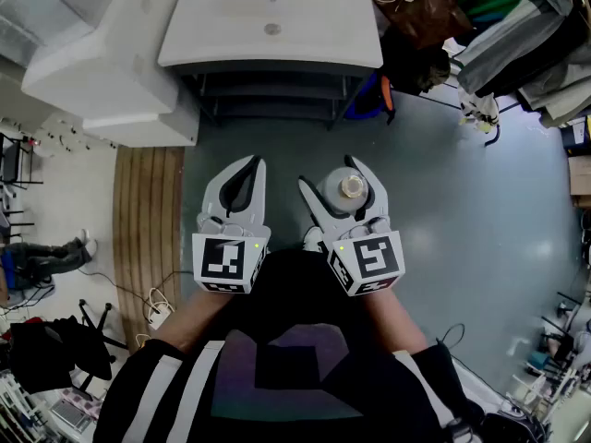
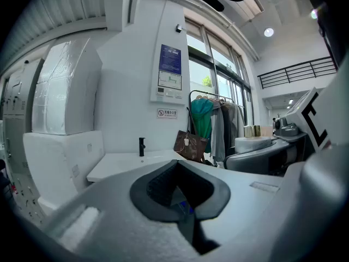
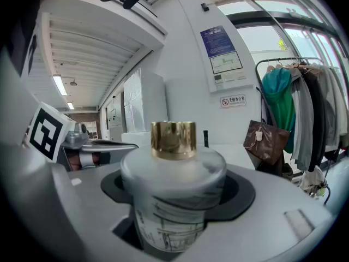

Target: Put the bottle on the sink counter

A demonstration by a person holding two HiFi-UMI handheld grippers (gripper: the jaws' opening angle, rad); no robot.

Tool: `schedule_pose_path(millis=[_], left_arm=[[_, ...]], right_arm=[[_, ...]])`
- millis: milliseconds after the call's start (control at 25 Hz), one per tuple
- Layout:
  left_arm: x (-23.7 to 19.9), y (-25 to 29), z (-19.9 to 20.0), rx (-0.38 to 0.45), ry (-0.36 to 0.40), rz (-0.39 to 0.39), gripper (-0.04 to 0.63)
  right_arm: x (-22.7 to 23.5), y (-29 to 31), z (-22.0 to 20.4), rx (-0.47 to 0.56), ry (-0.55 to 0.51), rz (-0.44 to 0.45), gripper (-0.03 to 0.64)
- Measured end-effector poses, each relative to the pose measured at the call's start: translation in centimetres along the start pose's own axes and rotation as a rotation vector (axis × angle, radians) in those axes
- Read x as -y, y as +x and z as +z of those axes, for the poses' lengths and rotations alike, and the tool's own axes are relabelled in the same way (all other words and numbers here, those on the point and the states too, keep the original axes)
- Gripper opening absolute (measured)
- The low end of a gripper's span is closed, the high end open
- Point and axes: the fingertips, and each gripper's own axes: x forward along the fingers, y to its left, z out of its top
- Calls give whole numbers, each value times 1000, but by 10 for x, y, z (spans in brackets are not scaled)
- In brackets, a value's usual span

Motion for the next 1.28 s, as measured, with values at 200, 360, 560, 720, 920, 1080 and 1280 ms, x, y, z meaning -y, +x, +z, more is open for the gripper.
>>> schedule_pose_path(millis=[200, 360, 560, 720, 920, 1080, 1280], left_arm=[[1, 0, 1, 0, 3, -2, -2], [1, 0, 1, -3, 7, -3, -2], [-5, -2, 0, -8, 6, -6, -2], [-17, -5, -2, -21, 9, -24, -2], [-36, -10, -4, -22, 6, -40, -2], [-56, -12, -3, -11, -1, -46, -2], [-79, -16, 5, 17, -6, -56, -2]], right_arm=[[3, 1, 0, 0, 4, -5, 341], [2, 3, 0, -4, 5, -4, 341], [-6, 9, -1, -10, 17, 18, 341], [-18, 21, -5, -30, 23, 24, 341], [-34, 34, -1, -26, 16, 13, 341], [-44, 46, 4, -21, 17, -10, 341], [-57, 59, 11, -12, 24, -46, 341]])
